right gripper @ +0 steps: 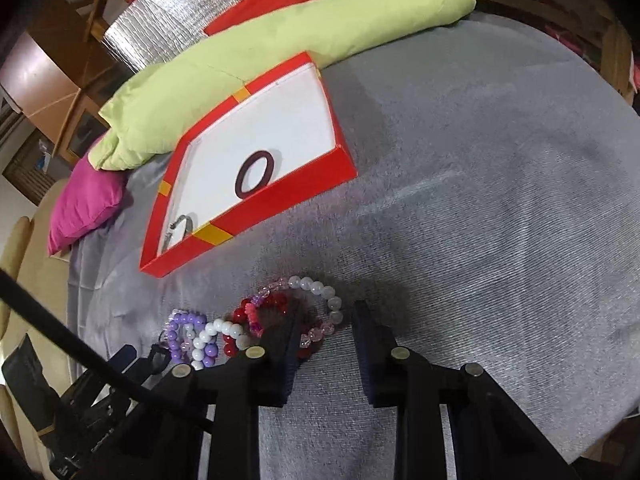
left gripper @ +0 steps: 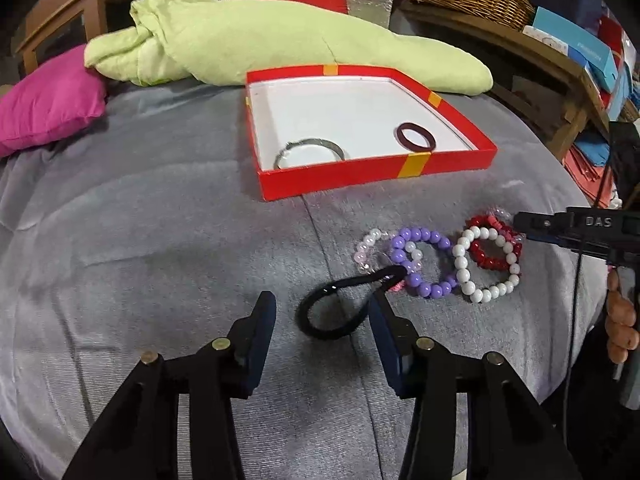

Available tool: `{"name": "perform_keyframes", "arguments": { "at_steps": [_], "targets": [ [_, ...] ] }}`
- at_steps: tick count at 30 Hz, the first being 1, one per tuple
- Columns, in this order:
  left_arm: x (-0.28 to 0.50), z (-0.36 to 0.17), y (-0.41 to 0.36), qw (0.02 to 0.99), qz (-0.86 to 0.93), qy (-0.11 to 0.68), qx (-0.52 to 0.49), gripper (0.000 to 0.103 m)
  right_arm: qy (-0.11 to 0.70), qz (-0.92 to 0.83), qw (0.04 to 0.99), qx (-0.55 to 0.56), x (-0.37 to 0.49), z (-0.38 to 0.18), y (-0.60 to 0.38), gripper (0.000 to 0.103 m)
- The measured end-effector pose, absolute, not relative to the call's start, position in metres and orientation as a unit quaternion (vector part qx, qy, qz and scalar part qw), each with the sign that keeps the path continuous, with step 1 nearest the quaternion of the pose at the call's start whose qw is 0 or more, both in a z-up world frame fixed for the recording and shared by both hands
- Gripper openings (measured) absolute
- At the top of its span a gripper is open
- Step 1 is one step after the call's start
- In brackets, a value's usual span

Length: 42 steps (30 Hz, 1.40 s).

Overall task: Organize jewelry
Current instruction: 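Lift the black cord with the left tool while the right tool grasps the pink-clear beaded bracelet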

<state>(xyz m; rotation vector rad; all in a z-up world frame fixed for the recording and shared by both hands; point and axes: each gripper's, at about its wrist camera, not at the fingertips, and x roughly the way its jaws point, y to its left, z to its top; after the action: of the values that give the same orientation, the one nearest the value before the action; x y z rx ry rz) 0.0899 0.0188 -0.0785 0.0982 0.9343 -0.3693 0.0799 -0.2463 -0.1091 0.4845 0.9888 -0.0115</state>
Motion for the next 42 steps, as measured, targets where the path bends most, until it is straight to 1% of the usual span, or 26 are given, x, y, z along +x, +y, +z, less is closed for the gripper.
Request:
{"name": "perform_keyframes", "arguments": {
  "at_steps": [1, 3, 4, 8, 18, 20, 24, 25, 34, 35, 37, 39, 42],
  "targets": [
    [0.091, -0.08, 0.018, 0.872, -0.181, 0.453, 0.044, 0.05, 0.469, -0.009, 0.854, 0.223, 0.08, -0.109, -0.245, 0.016],
    [0.093, -0.084, 0.017, 0.868, -0.18, 0.46, 0.044, 0.05, 0.47, -0.015, 0.857, 0.209, 0.079, -0.109, -0.242, 0.009],
    [0.093, -0.084, 0.016, 0.867, -0.182, 0.461, 0.045, 0.05, 0.468, -0.015, 0.859, 0.208, 0.078, -0.109, -0.242, 0.008],
    [0.092, -0.084, 0.012, 0.866, -0.196, 0.458, 0.041, 0.05, 0.455, -0.029, 0.868, 0.195, 0.072, -0.104, -0.246, 0.008],
    [0.091, -0.078, 0.009, 0.872, -0.197, 0.444, 0.049, 0.051, 0.44, -0.079, 0.867, 0.219, 0.059, -0.101, -0.281, 0.008],
    [0.092, -0.08, 0.008, 0.869, -0.198, 0.451, 0.051, 0.053, 0.444, -0.085, 0.864, 0.222, 0.059, -0.103, -0.286, 0.008],
    [0.094, -0.083, 0.007, 0.866, -0.197, 0.457, 0.051, 0.064, 0.45, -0.084, 0.859, 0.228, 0.059, -0.106, -0.289, 0.008],
    [0.095, -0.085, 0.006, 0.865, -0.194, 0.459, 0.053, 0.065, 0.451, -0.085, 0.859, 0.227, 0.059, -0.106, -0.288, 0.008],
    [0.097, -0.09, 0.011, 0.863, -0.198, 0.462, 0.049, 0.065, 0.455, -0.082, 0.855, 0.236, 0.058, -0.109, -0.29, 0.009],
    [0.096, -0.09, 0.011, 0.864, -0.199, 0.46, 0.049, 0.063, 0.455, -0.081, 0.855, 0.237, 0.057, -0.109, -0.291, 0.009],
    [0.095, -0.089, 0.011, 0.864, -0.201, 0.459, 0.053, 0.044, 0.455, -0.081, 0.854, 0.238, 0.057, -0.109, -0.292, 0.009],
    [0.094, -0.089, 0.011, 0.863, -0.201, 0.459, 0.057, 0.034, 0.457, -0.081, 0.854, 0.237, 0.058, -0.109, -0.292, 0.009],
    [0.093, -0.088, 0.012, 0.863, -0.204, 0.458, 0.058, 0.025, 0.462, -0.079, 0.852, 0.232, 0.058, -0.108, -0.29, 0.009]
  ]
}}
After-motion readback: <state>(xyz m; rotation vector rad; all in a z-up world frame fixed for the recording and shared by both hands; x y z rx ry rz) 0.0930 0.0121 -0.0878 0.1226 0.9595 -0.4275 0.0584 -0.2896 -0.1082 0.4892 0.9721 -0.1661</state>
